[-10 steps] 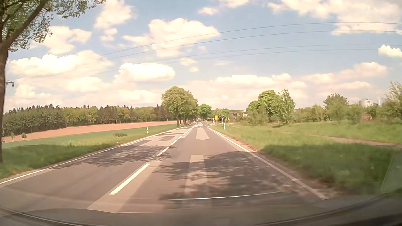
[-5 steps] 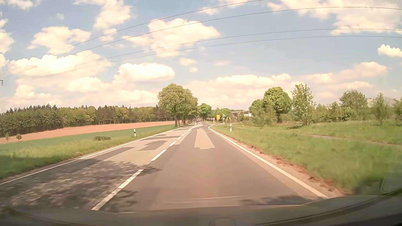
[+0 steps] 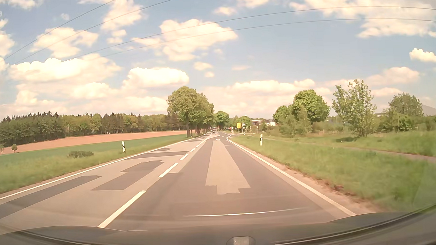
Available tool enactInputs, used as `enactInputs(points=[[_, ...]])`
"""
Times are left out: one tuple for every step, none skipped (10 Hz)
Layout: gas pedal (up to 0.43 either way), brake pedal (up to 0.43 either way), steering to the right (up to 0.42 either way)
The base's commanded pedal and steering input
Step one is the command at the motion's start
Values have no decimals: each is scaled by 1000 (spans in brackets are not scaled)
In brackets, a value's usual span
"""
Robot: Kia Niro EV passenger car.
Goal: Follow the waypoints while adhering to traffic rules and regulations
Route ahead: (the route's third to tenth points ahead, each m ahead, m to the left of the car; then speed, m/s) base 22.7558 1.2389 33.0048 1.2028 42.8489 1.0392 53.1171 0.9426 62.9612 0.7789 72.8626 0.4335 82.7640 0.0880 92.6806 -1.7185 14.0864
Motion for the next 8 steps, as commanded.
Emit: enactInputs(points=[[0, 0, 1], [0, 0, 2], [0, 6, 2], [0, 6, 2], [0, 0, 2], [0, 0, 2], [0, 0, 2], [0, 12, 2]])
